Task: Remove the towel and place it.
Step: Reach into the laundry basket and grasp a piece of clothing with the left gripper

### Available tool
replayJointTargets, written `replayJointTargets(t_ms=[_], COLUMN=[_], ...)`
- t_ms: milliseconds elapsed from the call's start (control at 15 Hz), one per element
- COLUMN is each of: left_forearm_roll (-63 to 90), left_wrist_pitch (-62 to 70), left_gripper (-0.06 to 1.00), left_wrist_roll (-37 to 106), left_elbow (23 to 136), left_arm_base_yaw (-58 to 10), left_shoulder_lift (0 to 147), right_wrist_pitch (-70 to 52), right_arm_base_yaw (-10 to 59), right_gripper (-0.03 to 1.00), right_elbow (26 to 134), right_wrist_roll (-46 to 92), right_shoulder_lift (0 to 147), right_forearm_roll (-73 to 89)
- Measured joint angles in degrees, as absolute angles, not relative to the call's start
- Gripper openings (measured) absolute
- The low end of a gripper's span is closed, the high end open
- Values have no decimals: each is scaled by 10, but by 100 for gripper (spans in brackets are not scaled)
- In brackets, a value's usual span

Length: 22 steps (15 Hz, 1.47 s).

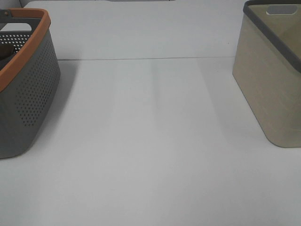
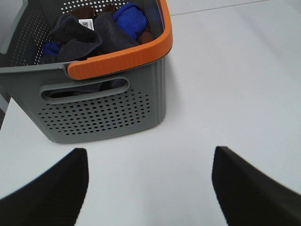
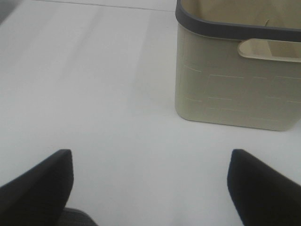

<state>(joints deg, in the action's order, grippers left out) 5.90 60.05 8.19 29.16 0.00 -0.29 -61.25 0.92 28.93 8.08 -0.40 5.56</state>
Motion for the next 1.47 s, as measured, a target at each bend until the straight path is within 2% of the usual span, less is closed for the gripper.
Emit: replayJointTargets(t_ms=[1467], left_forearm_roll=[59], left_wrist_pitch=[600], left_gripper=[70], left_wrist_roll=[82], left_elbow=[292], left_arm_base_yaw=[0], left_shoulder_lift=[-3], right_wrist_pitch=[-612], right_arm_base_yaw=[9], right_gripper=[84], right_elbow=[289], right_wrist_roll=[81], right_shoulder_lift=[-4], right_forearm_roll=[56])
